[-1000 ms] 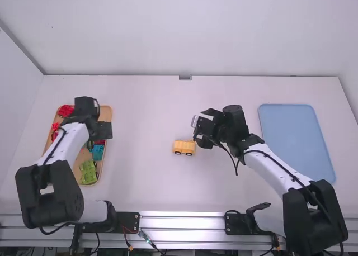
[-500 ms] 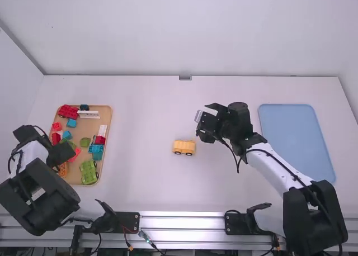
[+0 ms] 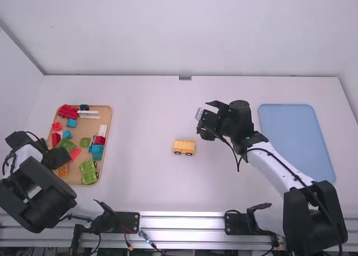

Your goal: Assemble lego blocks to make yellow taxi

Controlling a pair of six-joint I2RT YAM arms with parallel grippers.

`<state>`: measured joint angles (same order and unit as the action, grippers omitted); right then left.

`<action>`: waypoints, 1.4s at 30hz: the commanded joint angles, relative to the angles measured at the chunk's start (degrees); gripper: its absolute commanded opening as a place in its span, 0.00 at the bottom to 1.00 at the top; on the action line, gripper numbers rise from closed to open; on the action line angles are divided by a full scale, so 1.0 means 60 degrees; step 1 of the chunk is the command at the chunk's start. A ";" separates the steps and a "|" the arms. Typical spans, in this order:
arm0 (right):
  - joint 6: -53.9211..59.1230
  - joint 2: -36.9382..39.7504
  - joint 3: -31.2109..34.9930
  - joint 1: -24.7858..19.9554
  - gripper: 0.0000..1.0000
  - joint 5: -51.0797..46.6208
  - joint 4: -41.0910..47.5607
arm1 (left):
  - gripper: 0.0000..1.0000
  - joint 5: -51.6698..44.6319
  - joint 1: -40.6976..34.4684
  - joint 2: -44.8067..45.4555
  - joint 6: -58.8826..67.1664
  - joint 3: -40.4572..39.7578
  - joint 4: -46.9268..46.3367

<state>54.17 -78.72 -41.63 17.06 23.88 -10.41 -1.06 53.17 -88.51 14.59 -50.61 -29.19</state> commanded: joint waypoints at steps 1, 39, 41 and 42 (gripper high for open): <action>-0.0051 0.0066 -0.0266 -0.0160 0.99 0.0113 -0.0033 | 0.99 -0.1202 -0.0098 -0.0084 0.1588 0.0084 -0.0149; -0.0051 0.0066 -0.0561 -0.0339 0.99 0.0299 -0.0189 | 0.44 0.0339 0.0204 -0.2204 0.1785 0.0073 0.0331; -0.0047 0.0066 -0.0561 -0.0339 1.00 0.0295 -0.0189 | 0.38 0.0361 0.0204 -0.2233 0.1723 0.0062 0.0324; -0.0047 0.0066 -0.0561 -0.0335 0.99 0.0299 -0.0189 | 0.37 0.0364 0.0208 -0.2233 0.1730 0.0051 0.0310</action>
<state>54.17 -78.74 -43.16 14.83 25.34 -11.60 1.13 54.50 -100.07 25.69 -50.83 -27.18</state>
